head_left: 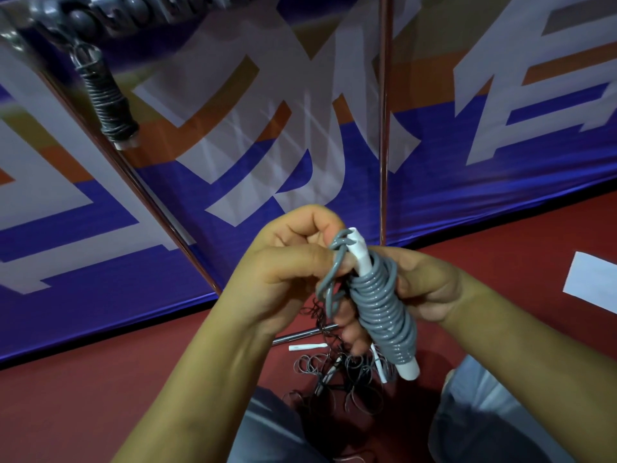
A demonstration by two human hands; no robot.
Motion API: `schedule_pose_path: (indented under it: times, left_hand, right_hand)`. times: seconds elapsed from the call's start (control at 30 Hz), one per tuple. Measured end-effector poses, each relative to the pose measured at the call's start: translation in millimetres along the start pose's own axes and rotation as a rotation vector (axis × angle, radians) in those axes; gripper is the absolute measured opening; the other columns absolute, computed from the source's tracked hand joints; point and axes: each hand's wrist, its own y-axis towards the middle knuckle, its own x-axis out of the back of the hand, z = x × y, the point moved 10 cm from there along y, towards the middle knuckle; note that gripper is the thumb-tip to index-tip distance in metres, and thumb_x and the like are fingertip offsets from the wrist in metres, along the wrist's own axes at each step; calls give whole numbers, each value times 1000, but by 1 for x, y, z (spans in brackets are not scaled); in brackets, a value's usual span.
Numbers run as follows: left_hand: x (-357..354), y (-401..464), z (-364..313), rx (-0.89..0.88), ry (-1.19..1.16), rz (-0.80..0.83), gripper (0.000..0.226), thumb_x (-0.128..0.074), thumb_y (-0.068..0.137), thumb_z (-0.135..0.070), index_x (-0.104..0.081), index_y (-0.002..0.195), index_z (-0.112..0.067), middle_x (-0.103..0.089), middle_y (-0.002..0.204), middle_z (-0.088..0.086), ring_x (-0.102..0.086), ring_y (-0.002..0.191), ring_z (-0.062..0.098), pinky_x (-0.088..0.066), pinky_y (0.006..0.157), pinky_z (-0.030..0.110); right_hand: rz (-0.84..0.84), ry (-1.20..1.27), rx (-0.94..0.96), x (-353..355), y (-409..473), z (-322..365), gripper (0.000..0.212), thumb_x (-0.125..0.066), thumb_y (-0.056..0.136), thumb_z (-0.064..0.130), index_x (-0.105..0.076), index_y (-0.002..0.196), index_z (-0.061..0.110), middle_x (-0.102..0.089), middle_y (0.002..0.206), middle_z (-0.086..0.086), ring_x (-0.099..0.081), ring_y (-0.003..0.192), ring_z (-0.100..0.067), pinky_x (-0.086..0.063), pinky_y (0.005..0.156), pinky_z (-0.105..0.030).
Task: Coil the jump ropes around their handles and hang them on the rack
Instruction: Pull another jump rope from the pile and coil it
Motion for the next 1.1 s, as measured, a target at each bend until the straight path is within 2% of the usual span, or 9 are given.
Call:
schedule_pose_path:
  times: [0.1, 0.2, 0.33, 0.43, 0.57, 0.67, 0.73, 0.9, 1.1]
  left_hand:
    - [10, -2, -5, -37, 30, -70, 10, -65, 64, -3, -61, 68, -11, -57, 55, 6, -50, 41, 19, -43, 44, 23]
    - [19, -3, -13, -91, 98, -144, 8, -63, 70, -3, -59, 72, -10, -60, 60, 0, -51, 48, 11, -44, 47, 23]
    - [29, -5, -22, -161, 229, -258, 10, -56, 75, 3, -50, 75, -4, -58, 56, -1, -52, 47, 10, -45, 50, 21]
    - [29, -4, -24, -162, 288, -282, 9, -58, 75, 1, -52, 75, -5, -56, 59, 6, -54, 49, 13, -47, 50, 22]
    - [24, -2, -22, -169, 318, -322, 8, -62, 76, -2, -55, 77, -4, -53, 71, 19, -55, 58, 20, -48, 52, 24]
    - [23, -2, -19, -161, 290, -331, 7, -62, 77, -3, -56, 80, -2, -59, 64, 9, -57, 54, 12, -48, 51, 22]
    - [24, -2, -16, -130, 270, -312, 7, -62, 77, -3, -57, 82, -2, -61, 61, 1, -58, 54, 10, -49, 53, 21]
    - [24, -2, -8, -46, 168, -219, 7, -56, 79, -2, -57, 86, -1, -63, 66, 3, -61, 59, 9, -52, 58, 20]
    - [29, 1, -7, -38, 228, -323, 2, -54, 73, -2, -53, 74, -3, -57, 57, 5, -55, 46, 8, -48, 47, 19]
  right_hand:
    - [-84, -101, -35, 0, -2, 8, 46, -66, 87, 18, -50, 129, 5, -64, 117, -18, -64, 108, -36, -51, 90, -53]
    - [-210, -219, 3, 11, -5, 23, 42, -65, 86, 23, -59, 127, 17, -66, 117, -10, -65, 107, -29, -54, 87, -45]
    - [-395, -493, 47, 13, -11, 46, 63, -65, 84, 9, -41, 141, 19, -51, 141, -4, -50, 128, -21, -45, 100, -31]
    - [-502, -706, 39, 0, -12, 55, 67, -61, 78, 5, -40, 138, 27, -58, 132, 4, -56, 122, -14, -45, 101, -29]
    - [-671, -926, 169, -11, -6, 64, 41, -61, 82, 39, -51, 122, 38, -66, 113, 10, -63, 107, -9, -49, 90, -25]
    - [-746, -856, 237, -5, -9, 65, 40, -58, 80, 45, -55, 119, 40, -68, 112, 8, -65, 103, -8, -49, 87, -22]
    - [-770, -852, 243, -2, -12, 64, 43, -58, 78, 50, -56, 120, 46, -66, 118, 7, -62, 109, -8, -48, 94, -28]
    - [-786, -902, 176, 4, -12, 60, 48, -55, 74, 60, -49, 122, 60, -57, 132, 16, -49, 126, -2, -37, 110, -41]
    - [-809, -959, 156, 0, -12, 60, 44, -56, 76, 57, -47, 118, 67, -57, 129, 14, -50, 122, 3, -37, 109, -34]
